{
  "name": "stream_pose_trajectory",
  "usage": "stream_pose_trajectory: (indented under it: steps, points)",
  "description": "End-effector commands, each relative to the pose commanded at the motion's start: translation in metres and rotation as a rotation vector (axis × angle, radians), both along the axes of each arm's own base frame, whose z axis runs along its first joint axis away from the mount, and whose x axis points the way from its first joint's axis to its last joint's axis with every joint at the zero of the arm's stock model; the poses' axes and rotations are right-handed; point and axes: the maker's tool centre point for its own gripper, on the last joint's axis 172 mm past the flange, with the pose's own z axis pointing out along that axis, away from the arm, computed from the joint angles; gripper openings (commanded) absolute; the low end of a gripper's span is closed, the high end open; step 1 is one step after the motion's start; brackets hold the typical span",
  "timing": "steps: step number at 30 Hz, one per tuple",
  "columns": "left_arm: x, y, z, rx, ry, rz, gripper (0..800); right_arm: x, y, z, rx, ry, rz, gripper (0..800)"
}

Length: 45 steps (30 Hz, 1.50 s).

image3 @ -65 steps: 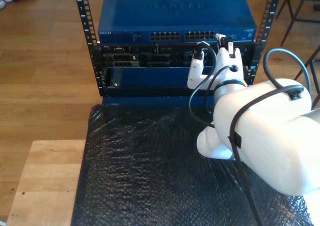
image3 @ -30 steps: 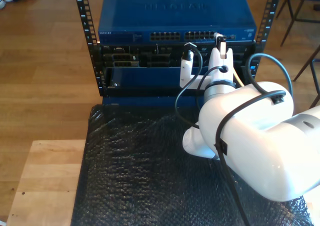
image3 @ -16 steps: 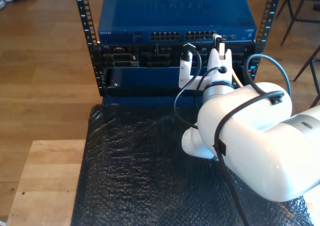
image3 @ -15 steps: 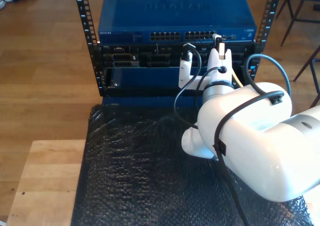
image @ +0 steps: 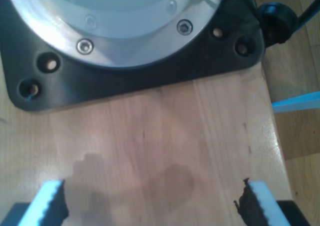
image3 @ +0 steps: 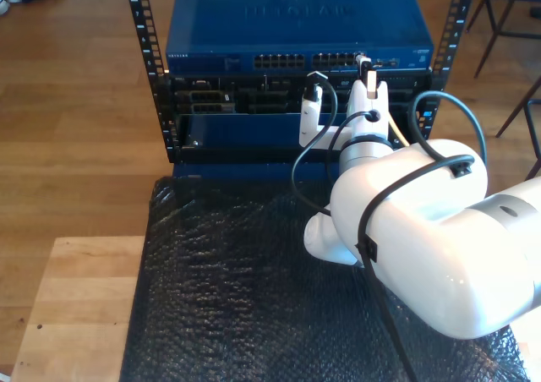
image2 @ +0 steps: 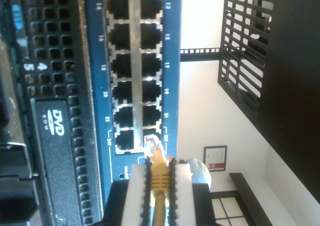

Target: Grab the cable and plug it in

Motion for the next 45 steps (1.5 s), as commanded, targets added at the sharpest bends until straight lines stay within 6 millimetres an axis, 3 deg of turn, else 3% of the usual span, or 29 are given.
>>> stream_pose_trajectory:
  steps: [21, 25, 45]
  points:
    - [0.0, 0.0, 0.0, 0.0, 0.0, 0.0, 800, 0.002, 0.001, -0.005, -0.003, -0.005, -0.002, 0]
    - [0.0, 0.0, 0.0, 0.0, 0.0, 0.0, 800, -0.002, 0.013, -0.009, -0.004, 0.001, 0.016, 0]
    - [0.0, 0.0, 0.0, 0.0, 0.0, 0.0, 800, -0.003, 0.008, -0.006, -0.006, -0.013, 0.004, 0]
